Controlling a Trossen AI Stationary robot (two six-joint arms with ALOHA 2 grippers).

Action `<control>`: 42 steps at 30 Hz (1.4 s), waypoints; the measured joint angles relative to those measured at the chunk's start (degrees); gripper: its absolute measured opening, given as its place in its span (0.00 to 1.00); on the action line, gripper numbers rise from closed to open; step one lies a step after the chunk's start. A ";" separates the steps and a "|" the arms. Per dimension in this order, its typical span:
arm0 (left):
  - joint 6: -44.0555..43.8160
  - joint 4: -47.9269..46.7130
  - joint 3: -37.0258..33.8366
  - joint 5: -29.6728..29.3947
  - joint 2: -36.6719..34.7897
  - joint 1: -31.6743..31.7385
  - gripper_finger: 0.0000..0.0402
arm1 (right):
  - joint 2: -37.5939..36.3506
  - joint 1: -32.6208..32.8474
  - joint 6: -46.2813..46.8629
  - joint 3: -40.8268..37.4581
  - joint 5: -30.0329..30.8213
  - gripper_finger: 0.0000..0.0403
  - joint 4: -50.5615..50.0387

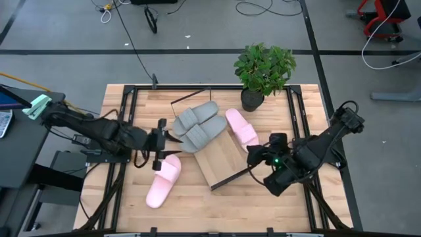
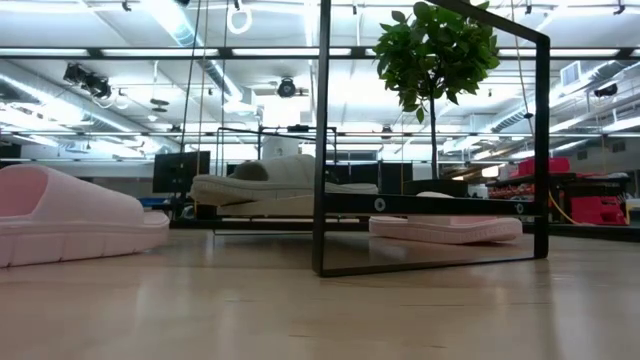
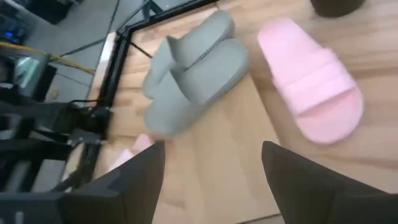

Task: Pick and place slides into the shelf
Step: Put the top pink slides on the shelf

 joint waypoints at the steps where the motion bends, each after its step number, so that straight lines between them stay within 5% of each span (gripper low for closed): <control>1: -0.32 1.29 0.91 1.08 0.00 0.22 0.39 | -0.02 -0.19 0.12 0.00 -0.24 0.68 -0.50; 6: -1.44 3.34 5.33 6.01 0.00 0.59 0.34 | -0.05 -1.65 0.64 0.00 -2.80 0.67 -2.35; 17: -9.84 3.32 6.75 6.37 0.11 0.46 0.30 | -1.98 -3.62 -11.71 -0.17 -10.71 0.68 1.99; 25: -12.06 7.92 6.75 6.29 0.11 0.59 0.32 | -9.07 -5.09 -22.61 -0.22 -12.13 0.68 0.39; 30: -13.23 8.63 6.75 5.63 0.11 0.59 0.30 | -15.19 -4.69 -19.71 -0.47 -12.38 0.67 -9.43; 37: -16.51 8.61 6.75 4.92 0.11 0.60 0.27 | -29.33 -0.54 -20.39 -9.28 -7.42 0.64 -8.00; 42: -18.44 8.79 6.75 1.72 0.11 0.61 0.27 | -39.20 0.62 -26.84 -22.71 -1.07 0.63 10.53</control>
